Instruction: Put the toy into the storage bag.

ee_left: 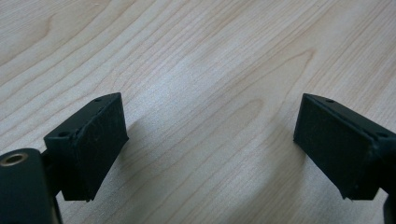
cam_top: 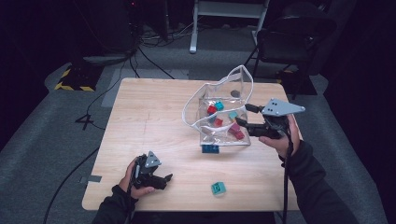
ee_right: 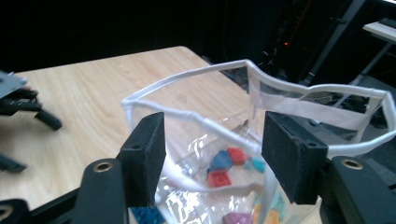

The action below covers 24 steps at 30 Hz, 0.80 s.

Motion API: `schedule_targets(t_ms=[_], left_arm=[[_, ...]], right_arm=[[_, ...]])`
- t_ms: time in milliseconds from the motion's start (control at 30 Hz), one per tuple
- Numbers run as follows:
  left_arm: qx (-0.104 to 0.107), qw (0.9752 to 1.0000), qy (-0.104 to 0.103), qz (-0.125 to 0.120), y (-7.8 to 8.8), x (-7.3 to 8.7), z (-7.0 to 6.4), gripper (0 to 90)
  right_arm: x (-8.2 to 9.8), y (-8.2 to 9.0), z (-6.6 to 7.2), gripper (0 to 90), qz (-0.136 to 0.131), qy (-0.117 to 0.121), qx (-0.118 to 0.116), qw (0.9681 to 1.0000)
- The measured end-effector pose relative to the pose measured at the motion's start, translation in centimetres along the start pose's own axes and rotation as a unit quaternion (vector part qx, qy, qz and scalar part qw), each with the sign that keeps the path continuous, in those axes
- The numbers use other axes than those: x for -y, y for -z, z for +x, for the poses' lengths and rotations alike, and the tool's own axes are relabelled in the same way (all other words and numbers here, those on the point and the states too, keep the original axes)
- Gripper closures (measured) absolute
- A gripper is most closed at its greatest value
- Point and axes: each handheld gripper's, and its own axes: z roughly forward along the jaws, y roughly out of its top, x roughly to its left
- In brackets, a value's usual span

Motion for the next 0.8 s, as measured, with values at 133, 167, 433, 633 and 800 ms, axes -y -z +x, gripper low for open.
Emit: schedule_targets(t_ms=[133, 167, 433, 633, 800], left_arm=[[0.000, 1.0000, 0.000, 0.000, 0.0, 0.0, 0.0, 9.8], [0.000, 1.0000, 0.000, 0.000, 0.0, 0.0, 0.0, 9.8], [0.000, 1.0000, 0.000, 0.000, 0.0, 0.0, 0.0, 9.8], [0.000, 1.0000, 0.001, 0.000, 0.0, 0.0, 0.0, 9.8], [0.000, 1.0000, 0.000, 0.000, 0.0, 0.0, 0.0, 9.8]], right_arm=[[1.0, 0.5, 0.7, 39.4, 0.000, 0.006, -0.006, 1.0000], [1.2, 0.6, 0.9, 39.4, 0.000, 0.005, -0.008, 1.0000], [4.3, -0.7, 3.0, 45.7, 0.029, 0.020, -0.042, 0.9985], [7.1, -3.5, 4.3, 48.1, 0.067, 0.016, -0.068, 0.9953], [8.9, -5.8, 4.9, 49.7, 0.097, 0.021, -0.079, 0.9919]])
